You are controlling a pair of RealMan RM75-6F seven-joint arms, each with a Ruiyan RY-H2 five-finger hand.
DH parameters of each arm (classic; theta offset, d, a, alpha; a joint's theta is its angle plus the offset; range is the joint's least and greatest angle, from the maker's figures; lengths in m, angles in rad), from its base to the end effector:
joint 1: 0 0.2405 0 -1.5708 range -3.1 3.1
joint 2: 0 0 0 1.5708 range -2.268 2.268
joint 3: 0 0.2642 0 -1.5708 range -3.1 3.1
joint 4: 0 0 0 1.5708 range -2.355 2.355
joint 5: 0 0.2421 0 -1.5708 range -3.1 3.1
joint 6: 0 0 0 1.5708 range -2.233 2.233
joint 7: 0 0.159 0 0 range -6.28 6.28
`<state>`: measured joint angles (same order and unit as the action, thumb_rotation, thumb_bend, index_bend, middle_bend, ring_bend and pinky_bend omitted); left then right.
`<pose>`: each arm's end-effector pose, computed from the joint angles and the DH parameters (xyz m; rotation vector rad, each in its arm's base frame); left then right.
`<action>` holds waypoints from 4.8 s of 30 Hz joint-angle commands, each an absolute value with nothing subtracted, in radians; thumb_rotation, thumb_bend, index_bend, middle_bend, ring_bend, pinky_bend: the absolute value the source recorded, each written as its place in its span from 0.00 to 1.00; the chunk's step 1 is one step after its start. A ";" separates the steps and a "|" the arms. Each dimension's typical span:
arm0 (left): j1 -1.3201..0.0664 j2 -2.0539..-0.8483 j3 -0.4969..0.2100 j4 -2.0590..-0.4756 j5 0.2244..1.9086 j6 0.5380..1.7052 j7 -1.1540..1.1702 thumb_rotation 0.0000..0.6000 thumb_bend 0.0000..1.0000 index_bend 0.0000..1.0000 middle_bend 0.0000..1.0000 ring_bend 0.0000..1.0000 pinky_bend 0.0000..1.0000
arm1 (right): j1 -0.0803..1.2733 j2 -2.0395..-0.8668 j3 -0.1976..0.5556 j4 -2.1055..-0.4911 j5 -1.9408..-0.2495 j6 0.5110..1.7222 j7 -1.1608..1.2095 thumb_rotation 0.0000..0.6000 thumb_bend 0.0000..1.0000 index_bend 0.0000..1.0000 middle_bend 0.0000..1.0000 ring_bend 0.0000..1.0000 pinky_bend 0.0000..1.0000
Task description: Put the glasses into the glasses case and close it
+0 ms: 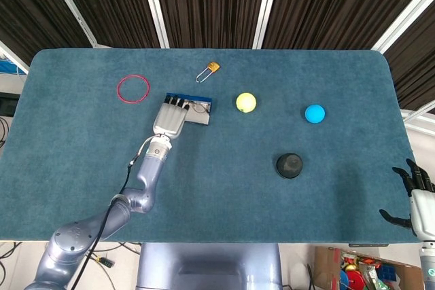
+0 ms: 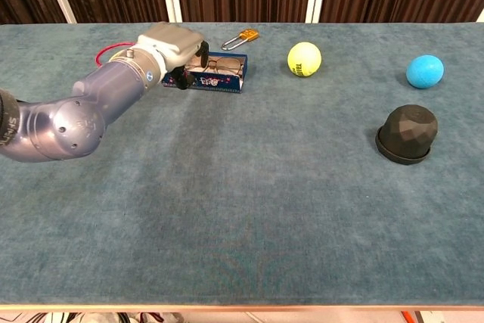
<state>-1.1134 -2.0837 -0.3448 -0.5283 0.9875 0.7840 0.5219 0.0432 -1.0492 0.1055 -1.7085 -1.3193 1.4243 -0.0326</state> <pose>-0.0957 0.4900 -0.1300 -1.7681 -0.6036 -0.6867 -0.3479 -0.1949 0.1560 1.2173 -1.0063 0.7914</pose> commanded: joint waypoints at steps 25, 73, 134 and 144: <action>-1.109 -2.116 -0.354 -0.446 1.029 0.779 0.456 1.00 0.45 0.56 0.22 0.11 0.14 | 0.046 -1.051 0.107 -1.713 -1.307 1.417 -0.045 1.00 0.07 0.20 0.00 0.08 0.24; -1.021 -1.885 -0.394 -1.032 0.787 0.927 0.825 1.00 0.46 0.61 0.20 0.08 0.11 | 0.046 -1.045 0.105 -1.723 -1.298 1.410 -0.051 1.00 0.07 0.20 0.00 0.08 0.24; -0.733 -1.311 -0.286 -1.830 0.742 1.231 0.897 1.00 0.33 0.11 0.04 0.00 0.03 | 0.047 -1.052 0.113 -1.703 -1.317 1.440 -0.061 1.00 0.07 0.20 0.00 0.08 0.24; -0.505 -1.095 -0.140 -2.001 0.990 1.364 0.663 1.00 0.33 0.11 0.04 0.00 0.03 | 0.049 -1.068 0.115 -1.662 -1.377 1.481 -0.049 1.00 0.07 0.17 0.00 0.08 0.24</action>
